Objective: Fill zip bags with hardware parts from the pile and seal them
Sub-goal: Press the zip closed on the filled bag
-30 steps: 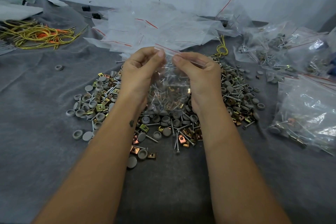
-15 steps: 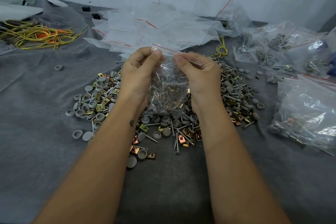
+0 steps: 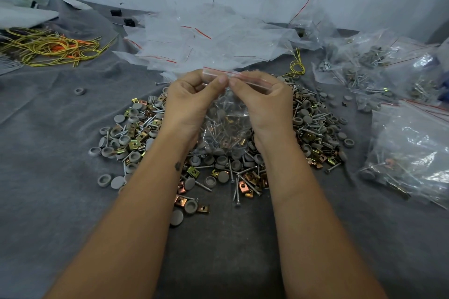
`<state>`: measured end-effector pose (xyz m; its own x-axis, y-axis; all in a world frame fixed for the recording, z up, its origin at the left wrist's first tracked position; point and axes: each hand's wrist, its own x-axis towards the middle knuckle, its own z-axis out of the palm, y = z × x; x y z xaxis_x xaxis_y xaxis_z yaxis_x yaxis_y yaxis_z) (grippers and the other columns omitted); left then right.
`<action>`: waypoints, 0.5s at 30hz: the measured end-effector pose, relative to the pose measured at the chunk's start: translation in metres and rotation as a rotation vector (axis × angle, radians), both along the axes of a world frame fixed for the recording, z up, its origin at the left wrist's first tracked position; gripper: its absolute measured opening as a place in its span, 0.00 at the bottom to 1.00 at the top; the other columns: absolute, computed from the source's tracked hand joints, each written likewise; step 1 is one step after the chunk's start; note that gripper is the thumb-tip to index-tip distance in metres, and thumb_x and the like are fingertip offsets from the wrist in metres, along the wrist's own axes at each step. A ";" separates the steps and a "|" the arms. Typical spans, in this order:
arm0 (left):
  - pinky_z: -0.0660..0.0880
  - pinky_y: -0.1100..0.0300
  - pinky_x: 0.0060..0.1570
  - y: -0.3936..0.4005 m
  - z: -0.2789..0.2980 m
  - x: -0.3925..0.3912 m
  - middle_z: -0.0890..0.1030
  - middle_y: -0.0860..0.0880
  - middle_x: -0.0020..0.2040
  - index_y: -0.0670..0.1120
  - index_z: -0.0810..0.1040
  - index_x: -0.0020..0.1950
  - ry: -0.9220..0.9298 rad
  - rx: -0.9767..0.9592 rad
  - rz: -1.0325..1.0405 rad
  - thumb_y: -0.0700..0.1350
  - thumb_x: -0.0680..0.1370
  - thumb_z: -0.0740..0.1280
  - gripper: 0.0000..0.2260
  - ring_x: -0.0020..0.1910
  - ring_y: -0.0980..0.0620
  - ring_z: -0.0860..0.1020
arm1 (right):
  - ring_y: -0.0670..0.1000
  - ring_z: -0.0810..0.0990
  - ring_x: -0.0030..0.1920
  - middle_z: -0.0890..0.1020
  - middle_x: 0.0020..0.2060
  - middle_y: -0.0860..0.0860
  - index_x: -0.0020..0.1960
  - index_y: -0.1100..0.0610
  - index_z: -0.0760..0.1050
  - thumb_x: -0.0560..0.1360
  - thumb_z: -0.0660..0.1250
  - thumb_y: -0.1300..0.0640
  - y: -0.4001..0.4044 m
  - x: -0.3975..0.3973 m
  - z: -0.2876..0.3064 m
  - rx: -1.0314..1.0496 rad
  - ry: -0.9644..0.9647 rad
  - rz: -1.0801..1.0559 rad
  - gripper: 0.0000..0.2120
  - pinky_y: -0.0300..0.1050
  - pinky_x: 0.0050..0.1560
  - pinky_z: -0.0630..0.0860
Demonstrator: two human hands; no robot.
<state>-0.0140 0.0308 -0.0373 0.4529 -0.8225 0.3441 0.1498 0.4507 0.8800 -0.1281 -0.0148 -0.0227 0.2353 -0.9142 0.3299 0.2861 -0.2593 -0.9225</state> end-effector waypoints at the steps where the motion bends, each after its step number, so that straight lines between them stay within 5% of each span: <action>1: 0.75 0.63 0.36 0.000 0.001 -0.001 0.83 0.51 0.36 0.46 0.83 0.41 0.002 0.008 0.012 0.44 0.69 0.74 0.03 0.35 0.56 0.79 | 0.43 0.83 0.37 0.85 0.34 0.47 0.39 0.56 0.81 0.69 0.75 0.67 0.000 0.000 0.000 -0.003 0.006 -0.012 0.07 0.35 0.38 0.76; 7: 0.75 0.66 0.36 0.000 0.001 0.004 0.82 0.54 0.34 0.46 0.80 0.41 0.100 0.009 0.089 0.39 0.75 0.71 0.04 0.34 0.59 0.77 | 0.41 0.82 0.36 0.84 0.32 0.44 0.37 0.53 0.80 0.69 0.75 0.67 0.001 0.000 0.003 0.006 0.032 -0.053 0.10 0.34 0.37 0.77; 10: 0.76 0.66 0.42 0.000 0.000 0.005 0.83 0.54 0.35 0.46 0.81 0.41 0.059 0.002 0.140 0.37 0.75 0.71 0.05 0.36 0.58 0.78 | 0.48 0.83 0.44 0.84 0.43 0.48 0.44 0.53 0.81 0.69 0.75 0.65 0.002 0.000 0.002 -0.029 0.078 -0.091 0.09 0.44 0.44 0.81; 15: 0.77 0.65 0.44 0.001 0.001 0.002 0.84 0.54 0.37 0.41 0.83 0.46 -0.135 -0.011 0.175 0.35 0.74 0.72 0.03 0.40 0.57 0.81 | 0.53 0.72 0.56 0.75 0.52 0.49 0.48 0.50 0.84 0.68 0.76 0.54 0.002 0.003 -0.006 -0.606 0.563 -0.498 0.09 0.52 0.58 0.71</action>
<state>-0.0117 0.0315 -0.0361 0.5378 -0.7311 0.4198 -0.0503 0.4693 0.8816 -0.1247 -0.0131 -0.0286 0.1343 -0.6633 0.7362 -0.4285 -0.7088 -0.5603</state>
